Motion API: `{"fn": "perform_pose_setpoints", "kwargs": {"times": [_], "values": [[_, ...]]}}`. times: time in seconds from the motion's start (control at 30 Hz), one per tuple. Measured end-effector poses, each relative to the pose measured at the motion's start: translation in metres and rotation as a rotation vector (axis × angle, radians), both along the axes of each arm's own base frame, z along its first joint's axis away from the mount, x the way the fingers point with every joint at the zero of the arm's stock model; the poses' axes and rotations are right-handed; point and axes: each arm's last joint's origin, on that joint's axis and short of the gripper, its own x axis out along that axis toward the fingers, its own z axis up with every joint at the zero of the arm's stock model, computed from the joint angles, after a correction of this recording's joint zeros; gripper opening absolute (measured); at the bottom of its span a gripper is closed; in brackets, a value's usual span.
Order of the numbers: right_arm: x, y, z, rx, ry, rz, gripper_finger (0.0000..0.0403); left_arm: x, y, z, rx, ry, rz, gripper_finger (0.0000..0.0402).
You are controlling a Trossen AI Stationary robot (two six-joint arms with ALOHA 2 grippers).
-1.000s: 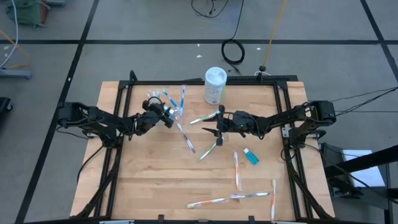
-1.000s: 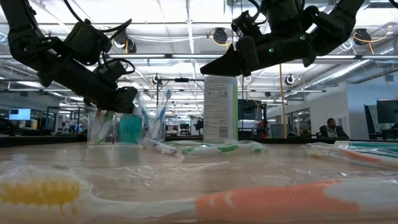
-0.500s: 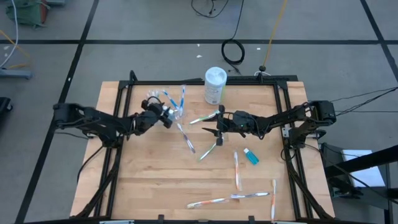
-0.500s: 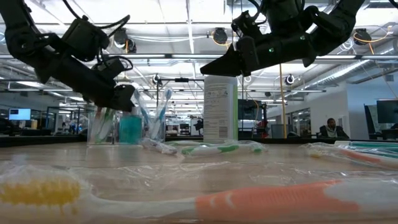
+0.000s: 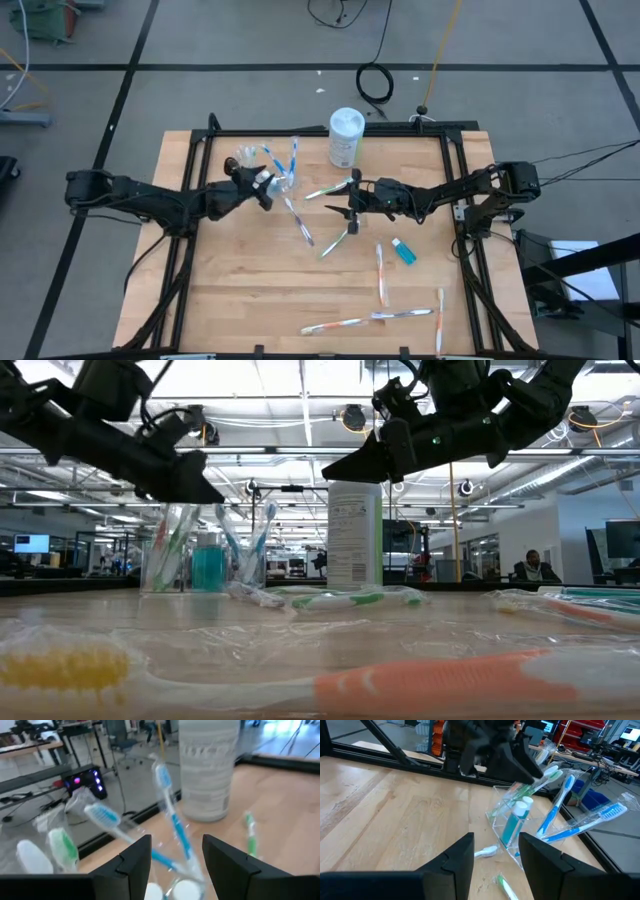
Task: Pick & Place toothbrushing station
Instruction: Put the violet toothbrush into the right of the transparent organizer
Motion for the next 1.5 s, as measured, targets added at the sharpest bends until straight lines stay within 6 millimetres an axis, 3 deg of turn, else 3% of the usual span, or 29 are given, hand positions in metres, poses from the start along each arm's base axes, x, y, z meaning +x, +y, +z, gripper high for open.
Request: {"fn": "perform_pose_setpoints", "kwargs": {"times": [0.5, 0.67, 1.03, 1.3, 1.5], "values": [[-0.001, 0.000, -0.003, -0.043, 0.034, 0.009, 0.0146, -0.006, -0.031, 0.025, 0.030, -0.123, -0.271, 0.0184], [-0.002, 0.000, -0.009, -0.032, 0.102, 0.011, 0.0146, -0.004, -0.038, 0.027, 0.039, -0.128, -0.415, 0.0184], [-0.007, 0.001, -0.024, -0.008, 0.256, 0.011, 0.0146, -0.003, -0.042, 0.024, 0.020, -0.100, -0.538, 0.0184], [-0.009, 0.001, -0.028, 0.054, 0.296, -0.006, 0.0146, 0.006, -0.043, 0.002, -0.200, -0.068, -0.509, 0.0184], [-0.008, 0.001, -0.025, 0.052, 0.264, -0.007, 0.0146, 0.019, -0.036, -0.004, -0.523, -0.080, -0.413, 0.0184]]}}
